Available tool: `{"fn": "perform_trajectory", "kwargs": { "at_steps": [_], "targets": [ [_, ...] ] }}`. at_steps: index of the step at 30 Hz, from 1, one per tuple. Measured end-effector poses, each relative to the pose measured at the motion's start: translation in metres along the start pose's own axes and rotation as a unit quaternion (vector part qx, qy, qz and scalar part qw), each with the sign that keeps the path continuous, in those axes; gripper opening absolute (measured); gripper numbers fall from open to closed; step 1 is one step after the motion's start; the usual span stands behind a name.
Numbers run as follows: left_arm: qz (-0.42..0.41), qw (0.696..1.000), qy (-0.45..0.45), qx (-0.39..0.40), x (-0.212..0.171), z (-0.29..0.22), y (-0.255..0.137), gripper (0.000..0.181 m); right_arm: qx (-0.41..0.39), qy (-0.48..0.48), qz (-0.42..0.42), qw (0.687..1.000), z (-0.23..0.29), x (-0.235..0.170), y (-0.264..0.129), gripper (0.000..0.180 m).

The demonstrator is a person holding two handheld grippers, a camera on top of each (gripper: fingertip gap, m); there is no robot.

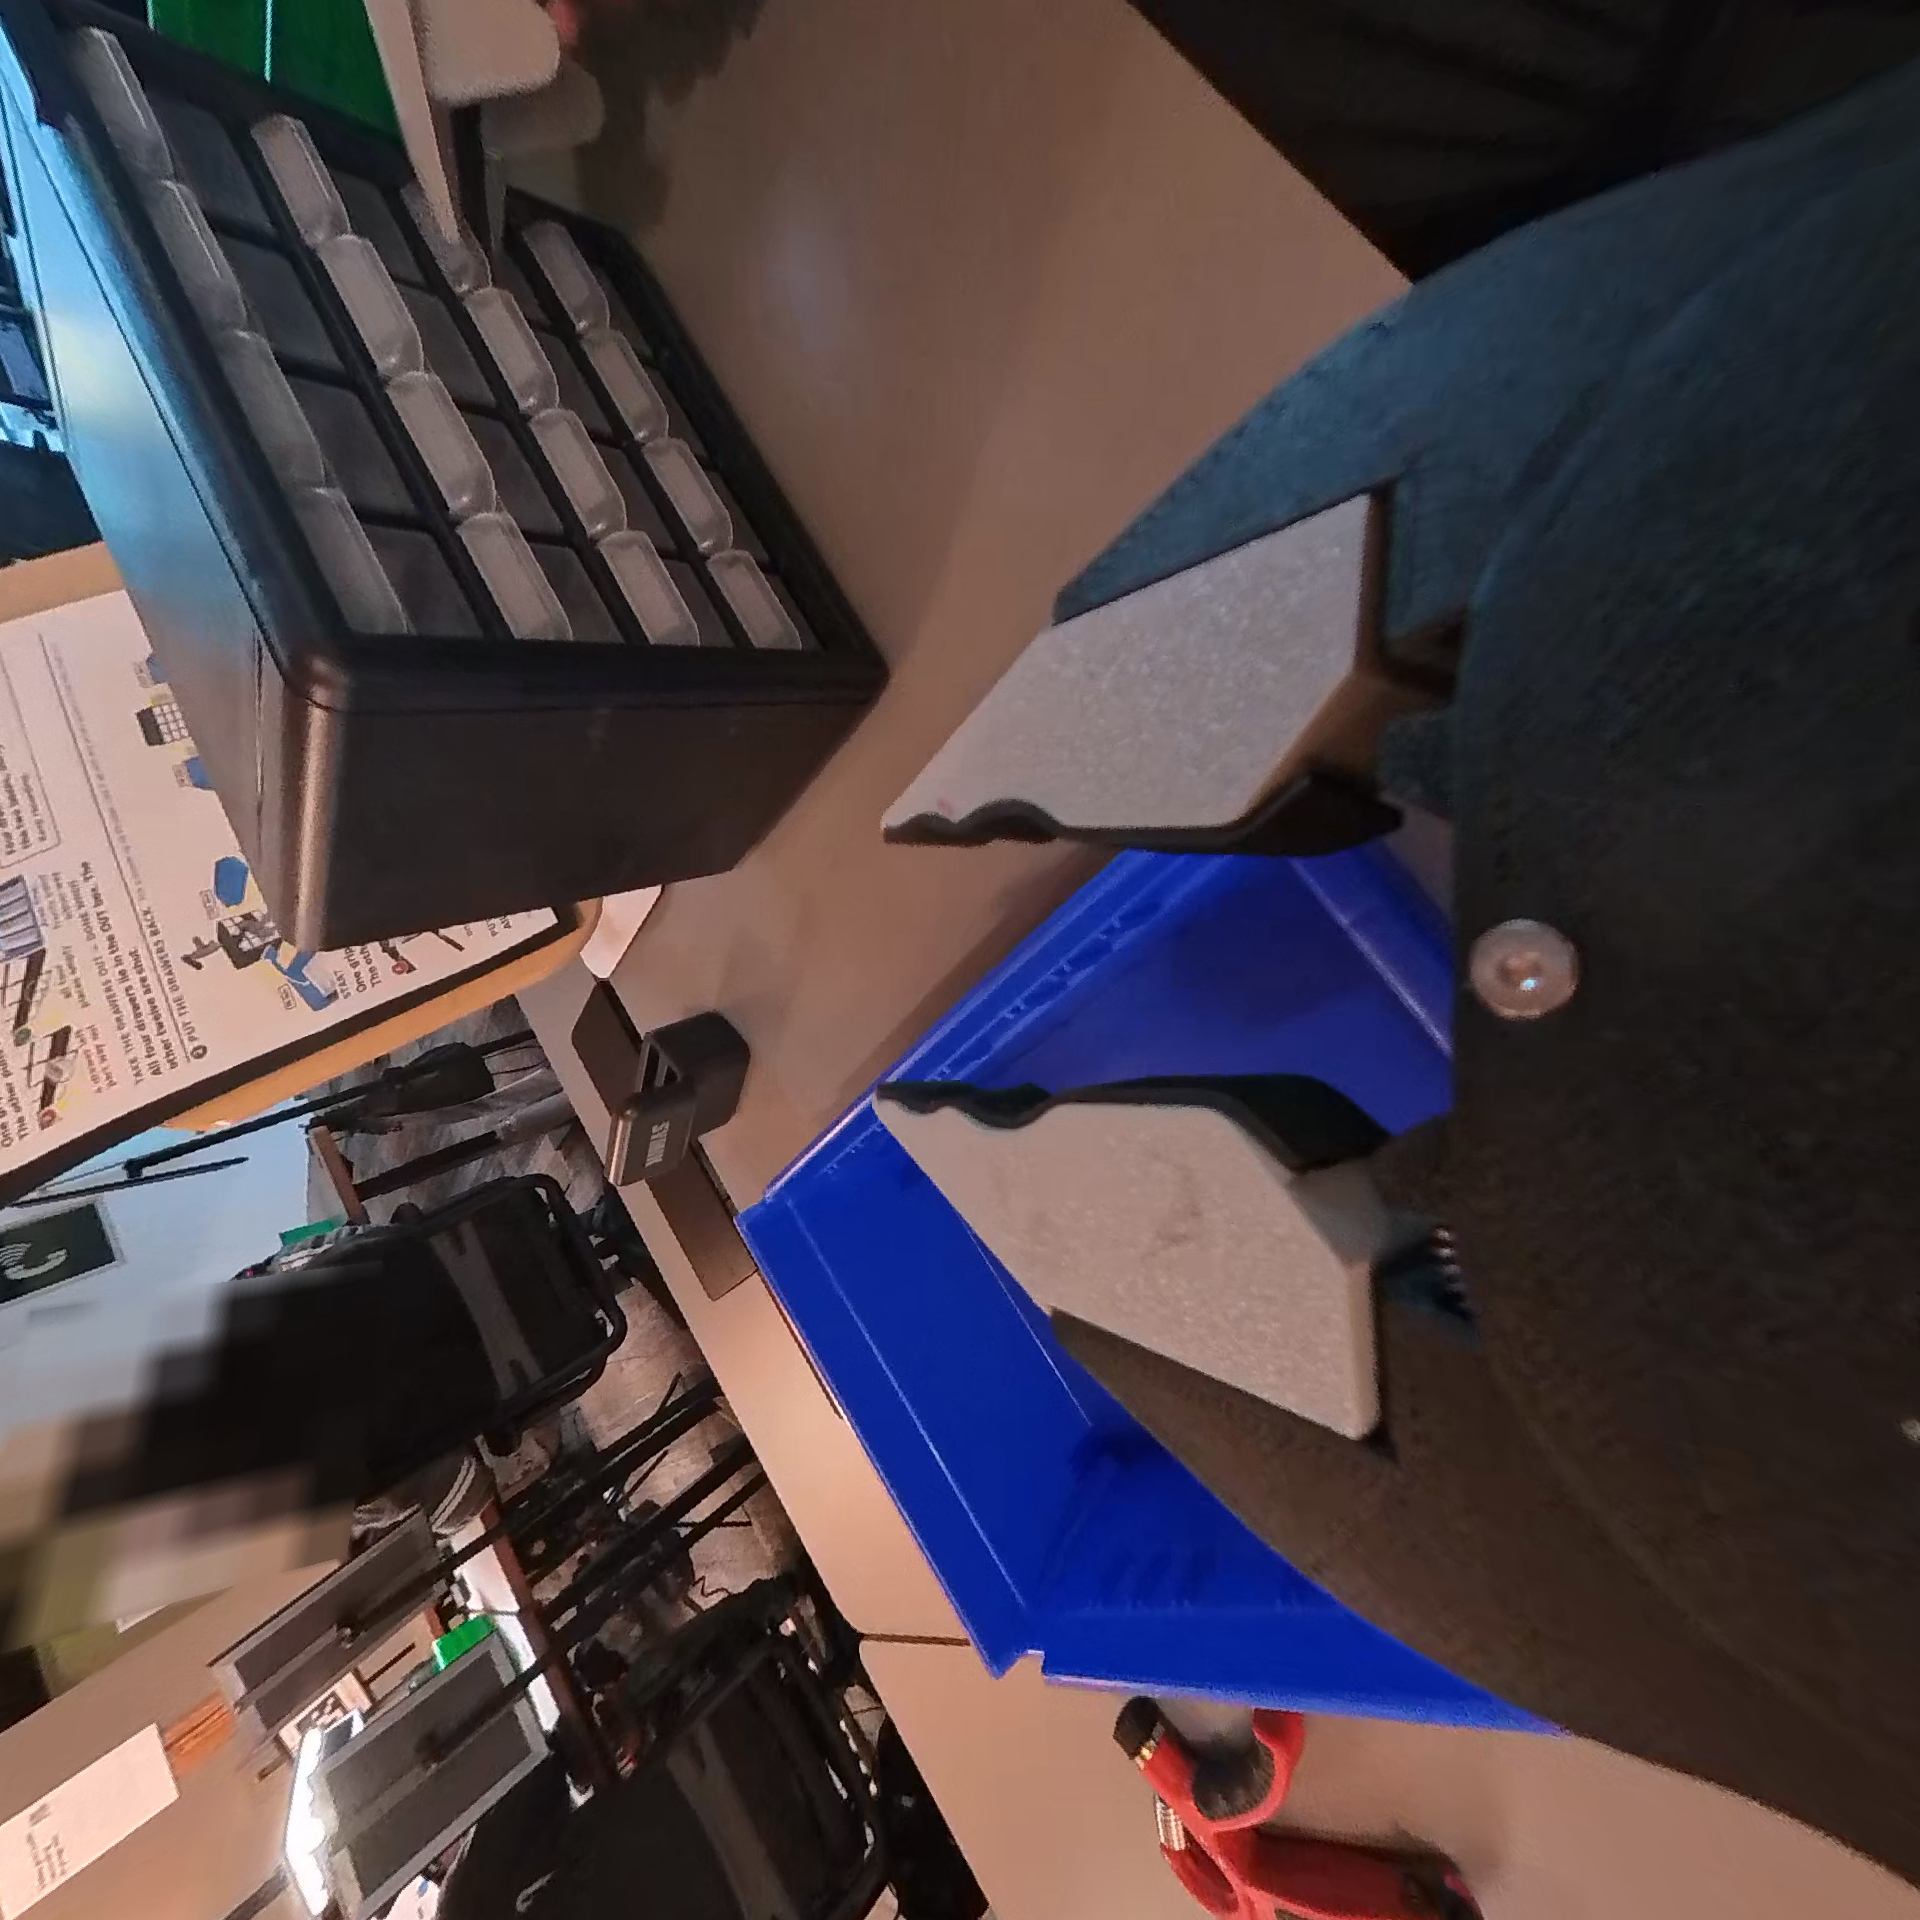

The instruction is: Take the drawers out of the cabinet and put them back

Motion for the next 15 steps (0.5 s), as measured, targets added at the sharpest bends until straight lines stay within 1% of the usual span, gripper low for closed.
{"fn": "perform_trajectory", "kwargs": {
  "at_steps": [3, 5, 12, 14, 15],
  "targets": [
    [-0.002, 1.0, 0.003, -0.003, 0.002, -0.002, -0.001, 0.043, 0.035, 0.03, -0.003, 0.999, -0.004, 0.0, 0.0, 0.008],
    [-0.004, 1.0, 0.006, -0.003, 0.003, -0.003, -0.002, 0.043, 0.035, 0.034, 0.003, 0.999, -0.001, -0.003, -0.003, 0.007],
    [-0.014, 1.0, 0.004, -0.002, 0.003, -0.001, -0.009, 0.043, 0.039, -0.003, 0.045, 0.998, 0.018, -0.027, -0.035, 0.008],
    [-0.016, 1.0, 0.003, 0.0, 0.004, 0.0, -0.011, 0.043, 0.018, -0.03, 0.059, 0.998, 0.021, -0.031, -0.042, 0.01],
    [-0.018, 1.0, 0.003, 0.0, 0.004, 0.0, -0.012, 0.043, 0.003, -0.046, 0.067, 0.997, 0.023, -0.032, -0.045, 0.013]
  ]
}}
Point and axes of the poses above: each gripper's, where its closed fingertips meet, y out along the fingers, x out of its top, z = x × y across the jaws, the point moved 9 cm from there along -y, back along the fingers, and after that the axes turned 10 degrees about z, right-handed, at the moved point
